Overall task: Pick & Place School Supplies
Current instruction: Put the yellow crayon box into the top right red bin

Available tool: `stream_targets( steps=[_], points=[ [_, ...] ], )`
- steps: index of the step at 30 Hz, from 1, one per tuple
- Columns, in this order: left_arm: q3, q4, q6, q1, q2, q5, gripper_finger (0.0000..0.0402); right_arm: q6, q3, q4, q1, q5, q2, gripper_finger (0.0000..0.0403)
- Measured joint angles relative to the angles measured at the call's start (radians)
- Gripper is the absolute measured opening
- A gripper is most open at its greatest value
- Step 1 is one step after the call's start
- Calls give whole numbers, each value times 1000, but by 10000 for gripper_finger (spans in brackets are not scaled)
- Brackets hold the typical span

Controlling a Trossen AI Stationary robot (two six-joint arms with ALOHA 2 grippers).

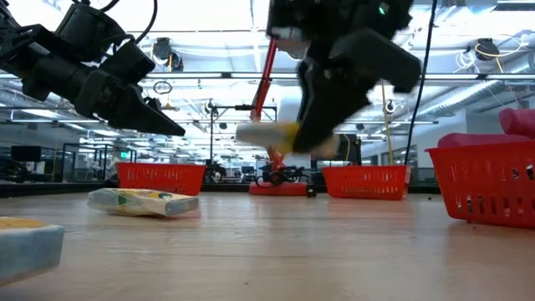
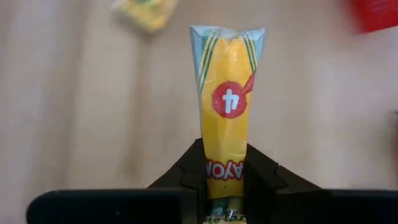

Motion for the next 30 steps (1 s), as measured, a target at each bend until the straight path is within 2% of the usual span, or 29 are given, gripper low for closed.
stream_targets(
  steps=[7, 12, 15, 19, 26, 30],
  points=[
    [0, -5, 5, 0, 0, 0, 214, -30, 0, -222, -101, 189, -155, 50],
    [0, -8, 4, 0, 0, 0, 214, -15, 0, -407, -199, 273, -227, 50],
    [0, -10, 6, 0, 0, 0, 214, -18, -2, -479, -268, 290, -257, 50],
    [0, -15, 6, 0, 0, 0, 214, -41, -87, -446, -360, 268, -313, 50],
    [0, -17, 6, 0, 0, 0, 214, -62, -369, -306, -542, 159, -401, 50],
    [0, -17, 6, 0, 0, 0, 214, -93, -477, -183, -636, 35, -435, 50]
  ],
)
